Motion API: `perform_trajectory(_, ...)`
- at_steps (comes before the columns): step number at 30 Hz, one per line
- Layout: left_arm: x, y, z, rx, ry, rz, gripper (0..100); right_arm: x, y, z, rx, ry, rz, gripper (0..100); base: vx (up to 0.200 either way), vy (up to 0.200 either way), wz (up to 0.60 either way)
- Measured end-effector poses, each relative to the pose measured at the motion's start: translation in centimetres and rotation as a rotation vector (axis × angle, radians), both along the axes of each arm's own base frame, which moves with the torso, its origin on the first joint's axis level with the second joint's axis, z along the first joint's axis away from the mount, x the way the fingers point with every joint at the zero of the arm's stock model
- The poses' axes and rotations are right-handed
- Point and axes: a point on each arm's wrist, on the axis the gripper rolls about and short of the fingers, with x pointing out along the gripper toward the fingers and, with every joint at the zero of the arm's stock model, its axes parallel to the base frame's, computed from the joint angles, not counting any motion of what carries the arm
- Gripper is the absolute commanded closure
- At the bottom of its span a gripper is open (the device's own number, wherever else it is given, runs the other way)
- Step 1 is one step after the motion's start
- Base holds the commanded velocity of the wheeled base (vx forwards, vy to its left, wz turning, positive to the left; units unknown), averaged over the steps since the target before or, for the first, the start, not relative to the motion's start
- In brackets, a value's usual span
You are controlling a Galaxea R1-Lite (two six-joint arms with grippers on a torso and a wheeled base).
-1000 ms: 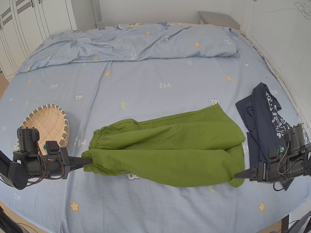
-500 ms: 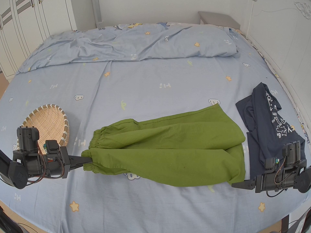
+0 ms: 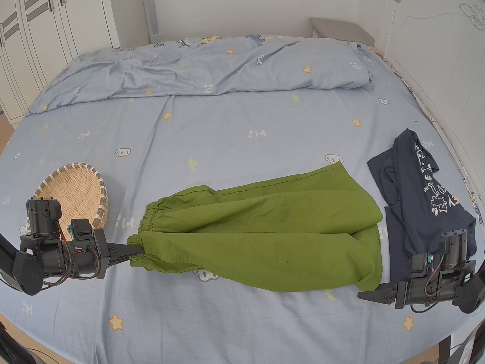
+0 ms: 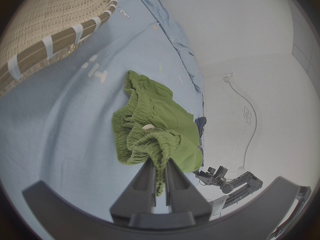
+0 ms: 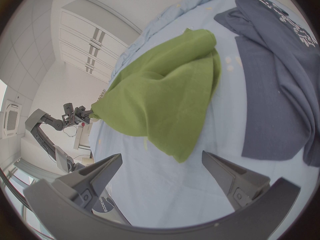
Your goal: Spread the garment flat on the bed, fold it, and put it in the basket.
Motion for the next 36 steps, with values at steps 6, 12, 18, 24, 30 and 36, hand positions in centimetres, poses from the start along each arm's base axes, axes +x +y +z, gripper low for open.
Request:
perform_trajectory(6, 0.0, 0.0, 0.0, 0.0, 0.0, 0.0, 100, 0.2, 0.7, -0.3, 0.019, -0.031, 0.029, 0, 0.0, 0.0, 0.0)
perform_trajectory(12, 0.0, 0.0, 0.0, 0.0, 0.0, 0.0, 100, 0.4, 1.5, -0.5, 0.056, -0.027, 0.029, 100, 0.0, 0.0, 0.0)
perform_trajectory(18, 0.0, 0.0, 0.0, 0.0, 0.001, -0.001, 100, 0.3, 1.7, -1.0, 0.058, -0.01, 0.034, 100, 0.0, 0.0, 0.0)
perform_trajectory(24, 0.0, 0.0, 0.0, 0.0, 0.002, 0.0, 100, 0.1, 1.5, -1.3, 0.054, 0.001, 0.026, 100, 0.0, 0.0, 0.0)
perform_trajectory(30, 0.0, 0.1, -0.1, 0.0, 0.009, 0.002, 100, -0.1, 1.0, -1.3, 0.052, 0.009, 0.003, 100, 0.0, 0.0, 0.0)
perform_trajectory(36, -0.1, 0.1, -0.2, -0.001, 0.015, 0.003, 100, -0.4, 0.2, -0.6, 0.056, -0.02, -0.036, 100, 0.0, 0.0, 0.0)
